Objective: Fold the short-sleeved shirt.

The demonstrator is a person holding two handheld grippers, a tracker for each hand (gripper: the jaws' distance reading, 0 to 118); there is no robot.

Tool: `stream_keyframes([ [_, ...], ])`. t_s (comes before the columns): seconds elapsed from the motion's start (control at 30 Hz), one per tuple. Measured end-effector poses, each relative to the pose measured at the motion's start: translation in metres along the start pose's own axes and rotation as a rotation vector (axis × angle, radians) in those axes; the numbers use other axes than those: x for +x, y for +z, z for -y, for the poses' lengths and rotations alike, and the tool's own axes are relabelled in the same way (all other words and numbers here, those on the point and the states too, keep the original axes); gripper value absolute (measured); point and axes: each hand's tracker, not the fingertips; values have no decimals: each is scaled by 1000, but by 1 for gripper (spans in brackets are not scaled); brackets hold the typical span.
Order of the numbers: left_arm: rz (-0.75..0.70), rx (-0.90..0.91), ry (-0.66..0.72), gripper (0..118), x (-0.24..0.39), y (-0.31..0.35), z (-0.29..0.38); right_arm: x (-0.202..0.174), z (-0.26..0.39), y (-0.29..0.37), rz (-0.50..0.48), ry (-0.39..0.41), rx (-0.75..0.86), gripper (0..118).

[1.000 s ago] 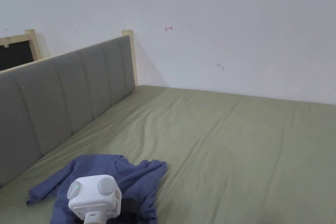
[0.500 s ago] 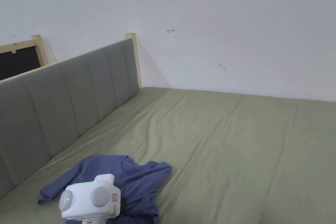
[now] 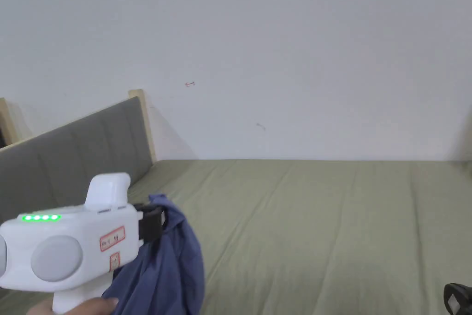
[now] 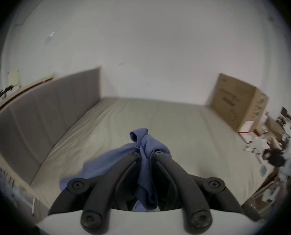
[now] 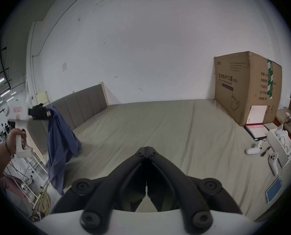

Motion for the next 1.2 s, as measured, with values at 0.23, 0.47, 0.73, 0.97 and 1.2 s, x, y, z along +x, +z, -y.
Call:
stream_keyframes([
  [0.23, 345, 54, -88, 8, 142, -11, -35, 29, -3, 39, 74, -41, 59, 0],
  [0.47, 539, -295, -105, 8, 252, -96, 24, 67, 3, 70, 184, -82, 85, 0],
  [0.73, 400, -946, -13, 12, 274, -200, 187, 97, 29, 65, 239, -178, -6, 0],
  [0.97, 371, -813, 124, 102, 231, -184, 167, 99, 27, 59, 241, -174, -15, 0],
  [1.2, 284, -146, 150, 103, 177, -71, 87, 80, 1, 72, 220, -130, 92, 0],
])
